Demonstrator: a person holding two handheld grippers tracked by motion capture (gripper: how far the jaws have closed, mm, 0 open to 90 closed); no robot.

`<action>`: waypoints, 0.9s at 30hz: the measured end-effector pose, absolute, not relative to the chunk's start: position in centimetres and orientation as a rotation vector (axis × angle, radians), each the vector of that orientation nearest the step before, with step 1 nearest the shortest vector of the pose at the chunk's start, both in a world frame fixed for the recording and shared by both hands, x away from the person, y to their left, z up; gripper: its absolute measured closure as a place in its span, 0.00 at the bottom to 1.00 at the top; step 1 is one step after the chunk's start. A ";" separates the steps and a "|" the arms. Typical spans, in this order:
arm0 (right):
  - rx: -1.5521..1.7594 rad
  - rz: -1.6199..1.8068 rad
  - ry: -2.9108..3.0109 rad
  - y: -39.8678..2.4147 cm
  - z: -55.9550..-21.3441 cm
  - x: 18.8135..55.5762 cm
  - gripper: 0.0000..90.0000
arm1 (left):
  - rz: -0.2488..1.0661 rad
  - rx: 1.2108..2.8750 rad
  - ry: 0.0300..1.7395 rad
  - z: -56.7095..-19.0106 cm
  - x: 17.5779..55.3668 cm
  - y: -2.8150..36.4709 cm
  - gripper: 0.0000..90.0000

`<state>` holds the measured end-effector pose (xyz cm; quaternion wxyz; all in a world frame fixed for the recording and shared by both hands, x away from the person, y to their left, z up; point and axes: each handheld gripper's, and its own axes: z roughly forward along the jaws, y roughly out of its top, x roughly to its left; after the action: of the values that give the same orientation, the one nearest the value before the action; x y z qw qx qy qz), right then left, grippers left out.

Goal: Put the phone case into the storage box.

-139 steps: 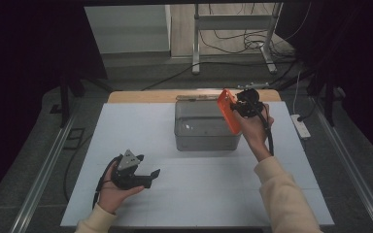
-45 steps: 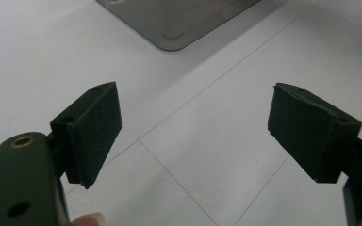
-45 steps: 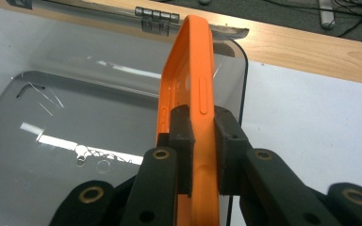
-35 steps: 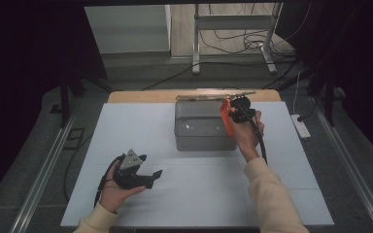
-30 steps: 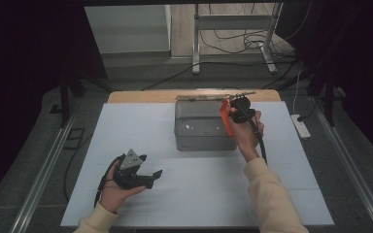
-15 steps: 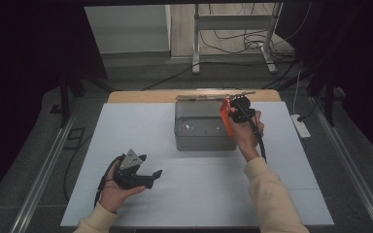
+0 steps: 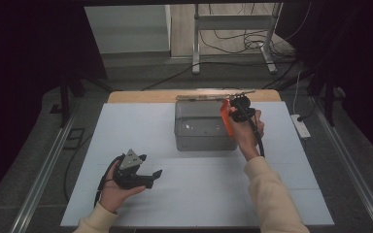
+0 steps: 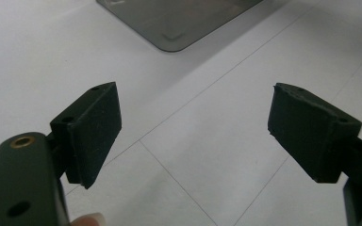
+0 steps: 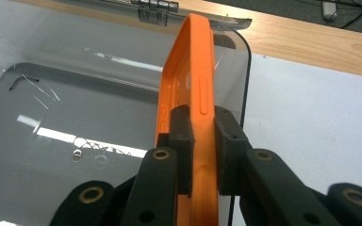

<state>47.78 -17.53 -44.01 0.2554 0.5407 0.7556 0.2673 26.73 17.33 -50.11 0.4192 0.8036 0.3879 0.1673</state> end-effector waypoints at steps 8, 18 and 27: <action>1.467 0.697 2.073 -17.3 -43.9 47.9 0.88 | 0.419 2.014 0.972 -50.1 26.7 17.3 0.20; 1.478 0.651 2.106 -16.7 -43.7 48.3 0.88 | 0.419 2.015 0.966 -50.0 26.7 17.5 0.20; 1.490 0.605 2.124 -16.7 -44.3 48.7 0.88 | 0.420 2.015 0.967 -50.0 26.7 17.5 0.20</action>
<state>48.67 -16.73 -44.27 0.2366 0.5436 0.7745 0.2205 26.70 17.47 -50.00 0.4204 0.8040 0.3857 0.1675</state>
